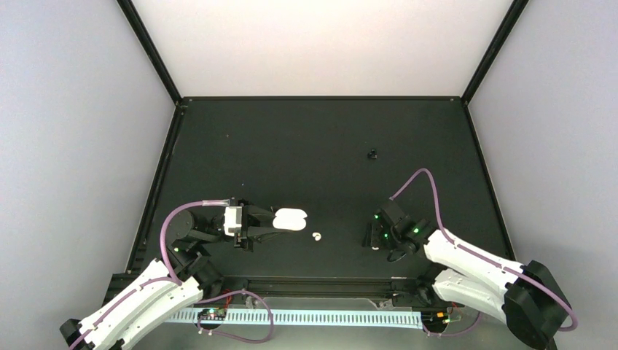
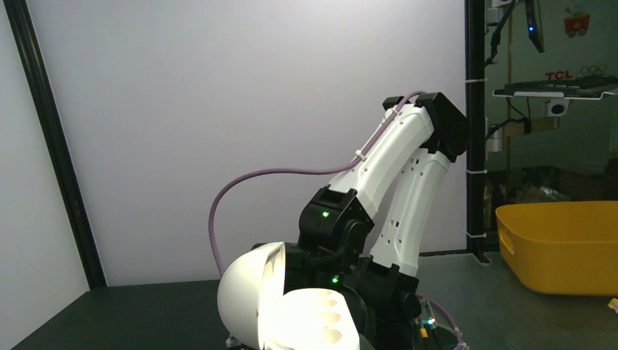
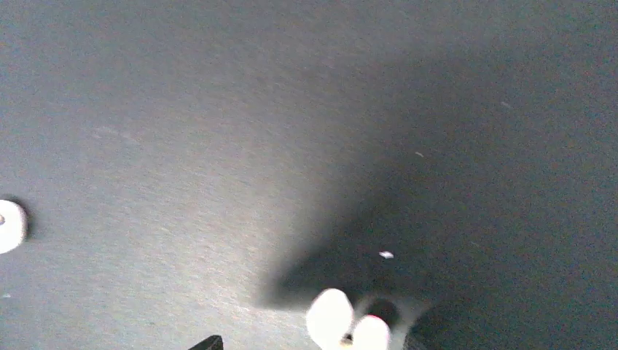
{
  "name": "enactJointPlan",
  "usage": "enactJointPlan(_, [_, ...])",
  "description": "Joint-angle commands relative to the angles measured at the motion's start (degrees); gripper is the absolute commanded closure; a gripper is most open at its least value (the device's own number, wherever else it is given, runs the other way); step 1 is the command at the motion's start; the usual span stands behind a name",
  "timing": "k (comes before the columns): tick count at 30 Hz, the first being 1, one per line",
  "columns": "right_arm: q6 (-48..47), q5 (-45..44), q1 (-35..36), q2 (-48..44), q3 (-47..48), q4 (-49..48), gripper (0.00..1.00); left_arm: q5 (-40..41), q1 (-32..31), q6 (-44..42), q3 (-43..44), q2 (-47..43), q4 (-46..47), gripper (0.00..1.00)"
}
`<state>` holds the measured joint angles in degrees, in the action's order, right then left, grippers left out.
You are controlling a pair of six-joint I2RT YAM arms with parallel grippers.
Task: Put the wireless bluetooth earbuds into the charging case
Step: Pick up the earbud from the center of the board.
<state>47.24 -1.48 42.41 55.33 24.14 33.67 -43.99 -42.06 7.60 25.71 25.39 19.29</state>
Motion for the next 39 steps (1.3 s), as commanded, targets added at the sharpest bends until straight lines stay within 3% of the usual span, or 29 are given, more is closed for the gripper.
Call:
enactJointPlan(1, [3.07, 2.8, 0.32, 0.51, -2.07, -3.68, 0.36, -1.24, -0.08, -0.79, 1.18, -0.37, 0.02, 0.98])
enactJointPlan(18, [3.21, 10.09, 2.19, 3.32, 1.06, -7.1, 0.36, -1.48, -0.08, -0.5, 1.18, -0.7, 0.19, 0.98])
enactJointPlan(21, [2.0, 8.96, 2.71, 3.71, 2.95, -5.42, 0.36, -1.46, -0.09, -0.56, 1.18, -0.89, 0.09, 0.98])
enactJointPlan(28, [-1.77, -2.6, 3.17, -0.05, 9.41, 5.22, 0.35, -1.37, -0.17, -0.65, 1.18, -0.74, 0.09, 0.98])
enactJointPlan(39, [-5.93, 0.45, 7.35, 10.92, 12.56, 0.79, 0.4, -1.38, -0.12, -0.96, 1.27, -0.55, -0.37, 0.98])
